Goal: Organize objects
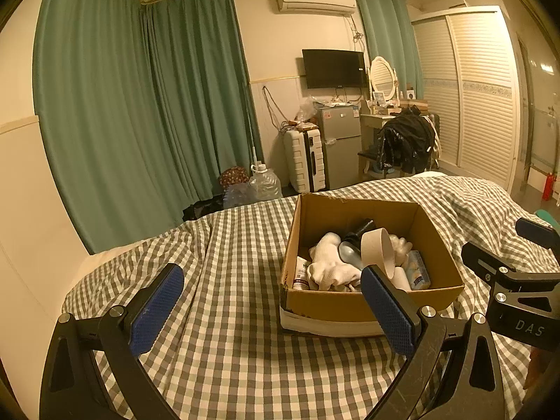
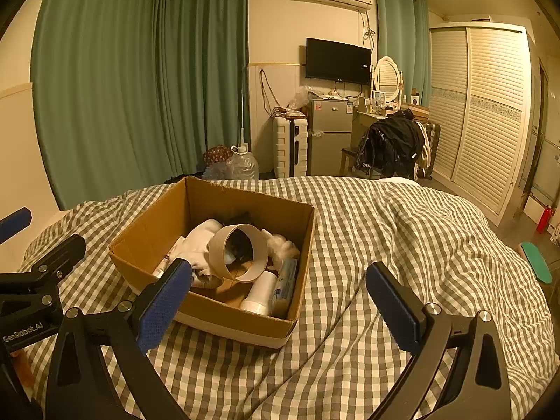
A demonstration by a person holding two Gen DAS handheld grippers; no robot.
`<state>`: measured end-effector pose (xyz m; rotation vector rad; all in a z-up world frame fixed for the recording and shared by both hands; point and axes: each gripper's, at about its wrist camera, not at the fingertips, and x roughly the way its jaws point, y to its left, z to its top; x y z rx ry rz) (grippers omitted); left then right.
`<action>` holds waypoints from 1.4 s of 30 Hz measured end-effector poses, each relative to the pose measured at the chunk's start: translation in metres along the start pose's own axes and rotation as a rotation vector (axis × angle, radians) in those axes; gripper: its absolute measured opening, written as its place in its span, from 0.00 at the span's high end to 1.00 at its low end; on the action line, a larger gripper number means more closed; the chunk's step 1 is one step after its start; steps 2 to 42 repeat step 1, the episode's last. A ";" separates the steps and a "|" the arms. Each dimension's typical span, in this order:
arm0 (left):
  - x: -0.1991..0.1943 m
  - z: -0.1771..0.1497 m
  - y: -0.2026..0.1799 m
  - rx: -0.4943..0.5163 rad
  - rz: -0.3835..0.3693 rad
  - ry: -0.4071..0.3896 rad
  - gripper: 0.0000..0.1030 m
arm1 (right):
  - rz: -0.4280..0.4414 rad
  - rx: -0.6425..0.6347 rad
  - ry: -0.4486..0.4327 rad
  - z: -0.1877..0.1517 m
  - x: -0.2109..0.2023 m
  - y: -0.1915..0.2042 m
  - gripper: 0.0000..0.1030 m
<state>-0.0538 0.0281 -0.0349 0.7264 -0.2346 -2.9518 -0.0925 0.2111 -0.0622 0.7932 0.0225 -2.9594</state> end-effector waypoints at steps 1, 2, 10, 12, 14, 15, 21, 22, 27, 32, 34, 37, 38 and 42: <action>0.000 0.000 0.000 0.000 0.001 0.002 0.00 | -0.001 0.001 0.000 0.000 0.000 0.000 0.03; 0.000 0.000 0.000 0.000 0.001 0.002 0.00 | -0.001 0.001 0.000 0.000 0.000 0.000 0.03; 0.000 0.000 0.000 0.000 0.001 0.002 0.00 | -0.001 0.001 0.000 0.000 0.000 0.000 0.03; 0.000 0.000 0.000 0.000 0.001 0.002 0.00 | -0.001 0.001 0.000 0.000 0.000 0.000 0.03; 0.000 0.000 0.000 0.000 0.001 0.002 0.00 | -0.001 0.001 0.000 0.000 0.000 0.000 0.03; 0.000 0.000 0.000 0.000 0.001 0.002 0.00 | -0.001 0.001 0.000 0.000 0.000 0.000 0.03; 0.000 0.000 0.000 0.000 0.001 0.002 0.00 | -0.001 0.001 0.000 0.000 0.000 0.000 0.03; 0.000 0.000 0.000 0.000 0.001 0.002 0.00 | -0.001 0.001 0.000 0.000 0.000 0.000 0.03; 0.000 0.000 0.000 0.000 0.001 0.002 0.00 | -0.001 0.001 0.000 0.000 0.000 0.000 0.03; 0.000 0.000 0.000 0.000 0.001 0.002 0.00 | -0.001 0.001 0.000 0.000 0.000 0.000 0.03; 0.000 0.000 0.000 0.000 0.001 0.002 0.00 | -0.001 0.001 0.000 0.000 0.000 0.000 0.03; 0.000 0.000 0.000 0.000 0.001 0.002 0.00 | -0.001 0.001 0.000 0.000 0.000 0.000 0.03; 0.000 0.000 0.000 0.000 0.001 0.002 0.00 | -0.001 0.001 0.000 0.000 0.000 0.000 0.03; 0.000 0.000 0.000 0.000 0.001 0.002 0.00 | -0.001 0.001 0.000 0.000 0.000 0.000 0.03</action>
